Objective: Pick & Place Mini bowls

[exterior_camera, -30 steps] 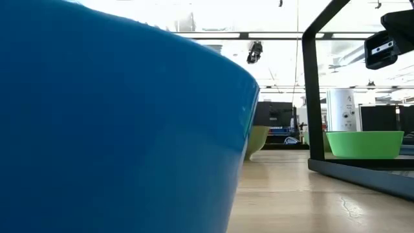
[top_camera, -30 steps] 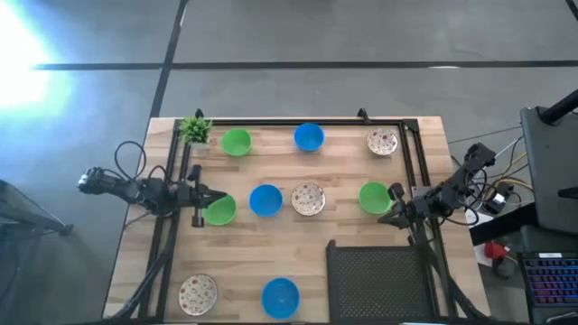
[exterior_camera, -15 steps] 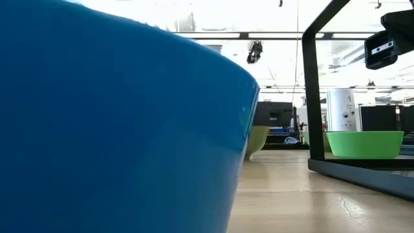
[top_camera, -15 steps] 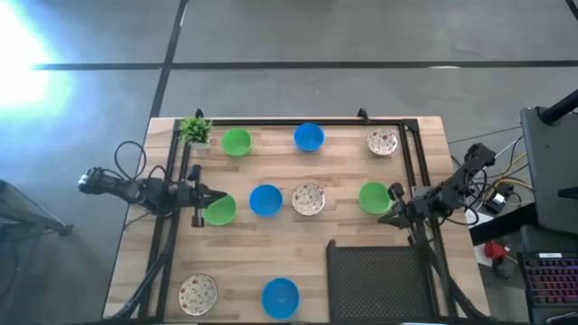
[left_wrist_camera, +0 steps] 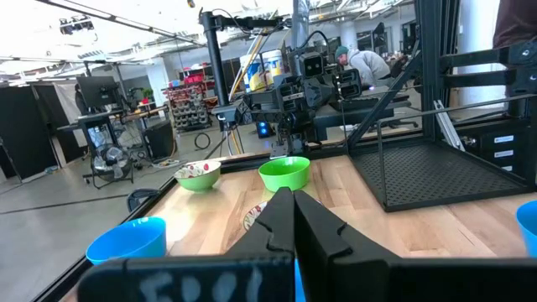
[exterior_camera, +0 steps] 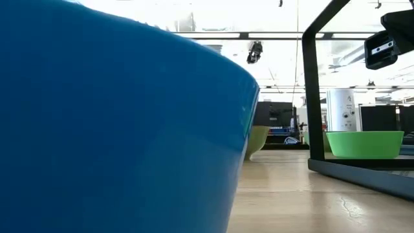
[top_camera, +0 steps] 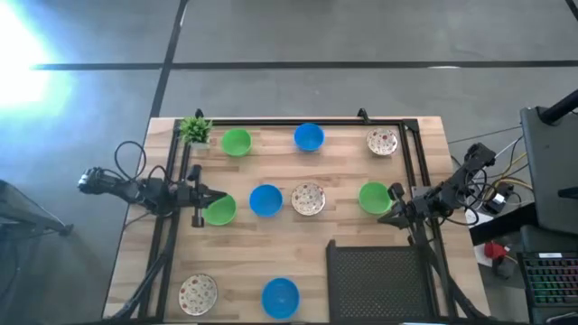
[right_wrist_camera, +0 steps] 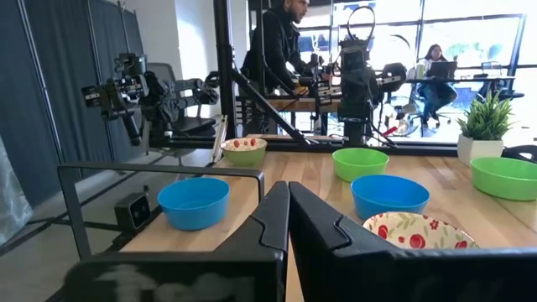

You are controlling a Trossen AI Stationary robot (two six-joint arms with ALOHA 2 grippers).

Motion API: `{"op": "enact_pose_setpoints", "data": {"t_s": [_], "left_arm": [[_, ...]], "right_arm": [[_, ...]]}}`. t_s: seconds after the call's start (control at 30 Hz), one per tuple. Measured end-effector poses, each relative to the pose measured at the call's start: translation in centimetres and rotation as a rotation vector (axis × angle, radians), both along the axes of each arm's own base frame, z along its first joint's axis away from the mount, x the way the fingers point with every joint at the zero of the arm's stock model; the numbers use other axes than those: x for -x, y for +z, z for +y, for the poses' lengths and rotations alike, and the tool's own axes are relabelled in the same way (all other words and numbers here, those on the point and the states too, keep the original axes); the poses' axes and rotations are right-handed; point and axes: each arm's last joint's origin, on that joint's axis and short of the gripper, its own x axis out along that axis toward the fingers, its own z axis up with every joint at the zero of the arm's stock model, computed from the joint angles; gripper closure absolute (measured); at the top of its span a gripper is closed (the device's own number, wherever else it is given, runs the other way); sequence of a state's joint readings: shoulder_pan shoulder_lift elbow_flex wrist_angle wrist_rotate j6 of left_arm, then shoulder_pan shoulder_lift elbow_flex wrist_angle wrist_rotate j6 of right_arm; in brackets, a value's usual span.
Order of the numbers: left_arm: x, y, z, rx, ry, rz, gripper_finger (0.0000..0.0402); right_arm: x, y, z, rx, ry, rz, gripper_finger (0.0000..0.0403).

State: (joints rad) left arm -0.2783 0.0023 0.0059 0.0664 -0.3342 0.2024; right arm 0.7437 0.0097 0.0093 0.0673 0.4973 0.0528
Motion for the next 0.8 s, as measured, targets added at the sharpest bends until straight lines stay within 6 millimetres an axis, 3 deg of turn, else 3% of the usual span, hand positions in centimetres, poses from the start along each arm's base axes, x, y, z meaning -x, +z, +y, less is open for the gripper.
{"op": "enact_pose_setpoints", "data": {"t_s": [0.37,0.57,0.8], "left_arm": [[0.0,0.0,0.0,0.0,0.0,0.0,0.0402],[0.0,0.0,0.0,0.0,0.0,0.0,0.0402],[0.0,0.0,0.0,0.0,0.0,0.0,0.0402]], "right_arm": [[0.0,0.4,0.0,-0.017,-0.002,-0.038,0.0394],[0.4,2.4,-0.3,0.079,-0.046,-0.255,0.0394],[0.9,4.1,-1.0,-0.044,-0.124,-0.394,0.0394]]}}
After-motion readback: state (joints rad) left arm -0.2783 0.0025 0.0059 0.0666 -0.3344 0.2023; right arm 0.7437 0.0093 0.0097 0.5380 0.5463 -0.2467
